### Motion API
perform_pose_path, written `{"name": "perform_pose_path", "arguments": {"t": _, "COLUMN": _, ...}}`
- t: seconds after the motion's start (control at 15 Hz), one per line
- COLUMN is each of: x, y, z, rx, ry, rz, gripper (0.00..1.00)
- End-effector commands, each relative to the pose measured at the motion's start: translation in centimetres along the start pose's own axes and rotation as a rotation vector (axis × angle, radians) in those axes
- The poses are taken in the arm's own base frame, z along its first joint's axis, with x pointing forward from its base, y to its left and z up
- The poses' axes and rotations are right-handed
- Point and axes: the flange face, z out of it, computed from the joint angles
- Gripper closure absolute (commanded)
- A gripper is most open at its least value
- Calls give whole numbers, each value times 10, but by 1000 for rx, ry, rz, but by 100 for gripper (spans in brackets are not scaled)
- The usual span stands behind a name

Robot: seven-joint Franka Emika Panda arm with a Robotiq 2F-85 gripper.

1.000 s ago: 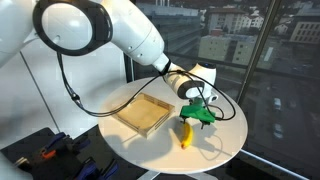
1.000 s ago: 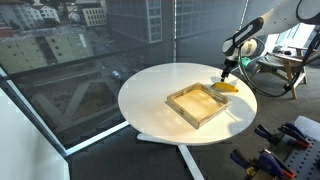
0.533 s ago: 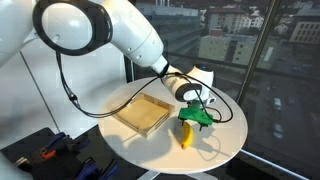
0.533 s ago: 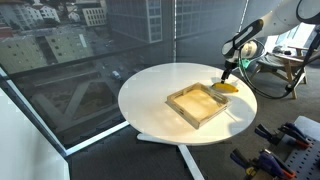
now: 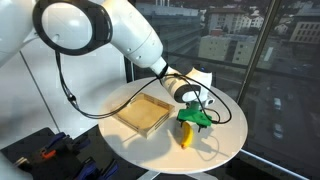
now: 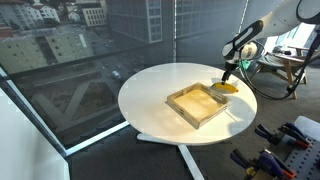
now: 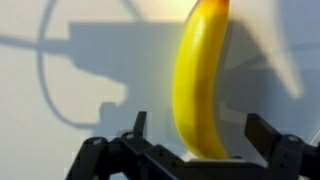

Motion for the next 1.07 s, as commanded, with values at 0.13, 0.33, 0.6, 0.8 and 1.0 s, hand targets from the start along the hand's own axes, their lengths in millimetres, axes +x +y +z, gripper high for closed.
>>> {"name": "perform_pose_path", "arguments": {"t": 0.13, "x": -2, "y": -6, "z": -10, "rx": -10, "ry": 0, "rz": -21, "gripper": 7}}
{"name": "perform_pose_path", "arguments": {"t": 0.33, "x": -1, "y": -6, "z": -9, "rx": -10, "ry": -2, "rz": -22, "gripper": 1}}
{"name": "perform_pose_path", "arguments": {"t": 0.6, "x": -1, "y": -6, "z": -7, "rx": -11, "ry": -4, "rz": -22, "gripper": 0}}
{"name": "perform_pose_path", "arguments": {"t": 0.8, "x": -2, "y": -7, "z": -6, "rx": -10, "ry": -5, "rz": -22, "gripper": 0}}
{"name": "perform_pose_path", "arguments": {"t": 1.0, "x": -2, "y": -7, "z": -2, "rx": -8, "ry": -13, "rz": -22, "gripper": 0}}
